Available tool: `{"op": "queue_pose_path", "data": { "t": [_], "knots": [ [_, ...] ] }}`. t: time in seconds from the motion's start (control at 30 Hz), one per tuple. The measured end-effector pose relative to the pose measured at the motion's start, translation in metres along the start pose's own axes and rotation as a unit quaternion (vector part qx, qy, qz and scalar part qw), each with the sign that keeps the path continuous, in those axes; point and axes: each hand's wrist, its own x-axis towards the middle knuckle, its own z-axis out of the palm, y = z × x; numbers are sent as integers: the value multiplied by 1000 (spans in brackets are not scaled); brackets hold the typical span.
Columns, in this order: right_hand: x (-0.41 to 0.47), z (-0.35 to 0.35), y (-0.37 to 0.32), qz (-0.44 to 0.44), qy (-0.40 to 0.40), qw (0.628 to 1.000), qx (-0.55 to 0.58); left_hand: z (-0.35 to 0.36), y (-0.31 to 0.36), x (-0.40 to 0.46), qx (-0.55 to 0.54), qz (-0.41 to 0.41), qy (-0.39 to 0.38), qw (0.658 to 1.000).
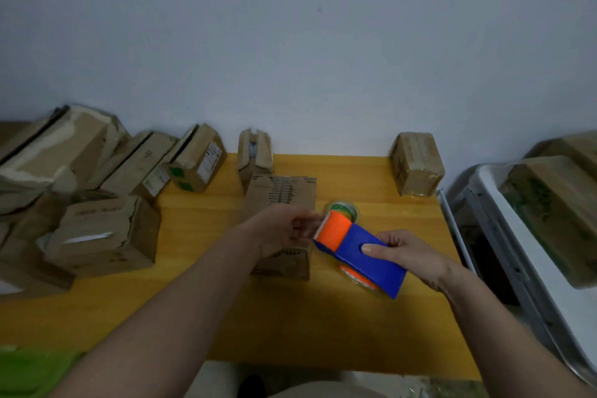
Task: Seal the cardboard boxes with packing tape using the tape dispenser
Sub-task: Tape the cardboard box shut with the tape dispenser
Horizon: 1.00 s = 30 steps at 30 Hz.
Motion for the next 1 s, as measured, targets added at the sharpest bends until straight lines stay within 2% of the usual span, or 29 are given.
{"op": "queue_pose_path", "data": {
  "t": [0.1,0.27,0.57,0.73,0.9,1.0],
  "knots": [
    [-1,3,-8,-15,10,1000,-8,-2,-11,-4,-46,-6,5,999],
    [2,12,-25,-26,-3,999,-38,5,-19,-8,-66,25,137,988],
    [5,10,-32,15,-40,988,-152,-28,-40,-26,-86,31,244,965],
    [23,29,-61,20,-24,976,-216,-36,-55,-25,-67,67,345,934],
    [44,61,-100,14,15,940,-339,-54,-57,-26,-2,94,427,899],
    [54,77,-116,7,4,934,-358,-69,-61,-24,1,83,447,890]
  ]
}}
